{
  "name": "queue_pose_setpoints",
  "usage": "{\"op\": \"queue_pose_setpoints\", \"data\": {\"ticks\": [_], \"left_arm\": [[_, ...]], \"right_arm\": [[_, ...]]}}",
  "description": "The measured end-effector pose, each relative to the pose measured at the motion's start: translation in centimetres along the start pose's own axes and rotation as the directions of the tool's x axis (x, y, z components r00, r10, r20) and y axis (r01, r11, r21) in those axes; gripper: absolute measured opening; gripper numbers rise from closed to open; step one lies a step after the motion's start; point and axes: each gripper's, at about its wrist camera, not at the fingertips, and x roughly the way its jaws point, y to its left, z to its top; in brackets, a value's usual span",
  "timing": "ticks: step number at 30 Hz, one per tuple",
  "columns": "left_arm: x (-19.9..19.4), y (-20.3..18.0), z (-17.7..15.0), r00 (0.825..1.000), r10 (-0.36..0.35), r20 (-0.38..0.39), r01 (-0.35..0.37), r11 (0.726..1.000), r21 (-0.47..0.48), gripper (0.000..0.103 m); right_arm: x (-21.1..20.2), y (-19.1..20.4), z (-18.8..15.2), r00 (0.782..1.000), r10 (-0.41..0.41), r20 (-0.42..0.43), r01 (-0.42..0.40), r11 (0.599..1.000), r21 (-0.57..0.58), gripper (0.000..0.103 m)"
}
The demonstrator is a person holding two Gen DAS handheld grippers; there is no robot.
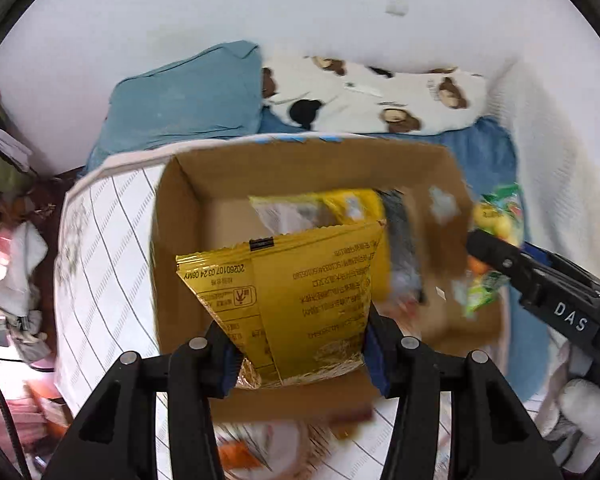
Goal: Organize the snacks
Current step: 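Drop both packets into the cardboard box and open both tools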
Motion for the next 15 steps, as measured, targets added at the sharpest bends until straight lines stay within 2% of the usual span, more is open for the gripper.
{"op": "queue_pose_setpoints", "data": {"ticks": [5,8,10,11,13,14,15], "left_arm": [[3.9,2.0,3.1,0.996,0.066,-0.062,-0.067,0.998,-0.019,0.047],[5.8,3.1,4.5,0.993,0.083,-0.089,-0.087,0.995,-0.043,0.048],[7.0,3.6,5.3,0.990,0.078,-0.121,-0.085,0.995,-0.057,0.048],[7.4,3.8,5.4,0.988,0.073,-0.138,-0.082,0.995,-0.064,0.049],[8.2,4.0,5.8,0.986,0.040,-0.163,-0.055,0.995,-0.083,0.062],[8.4,4.1,5.9,0.986,0.025,-0.167,-0.041,0.995,-0.095,0.080],[8.8,4.2,5.9,0.985,0.023,-0.173,-0.041,0.994,-0.100,0.093]], "right_arm": [[6.0,-2.0,4.0,0.994,-0.070,-0.078,0.071,0.997,0.007,0.053],[8.9,-3.0,4.9,0.987,-0.113,-0.115,0.115,0.993,0.010,0.054],[9.8,-3.4,5.1,0.981,-0.141,-0.131,0.144,0.990,0.009,0.063],[10.3,-3.5,5.4,0.980,-0.140,-0.145,0.143,0.990,0.014,0.082],[11.0,-3.6,5.5,0.978,-0.128,-0.162,0.133,0.991,0.023,0.091],[11.3,-3.5,5.7,0.977,-0.139,-0.162,0.144,0.990,0.016,0.095],[10.8,-3.3,5.4,0.977,-0.139,-0.162,0.142,0.990,0.009,0.095]]}}
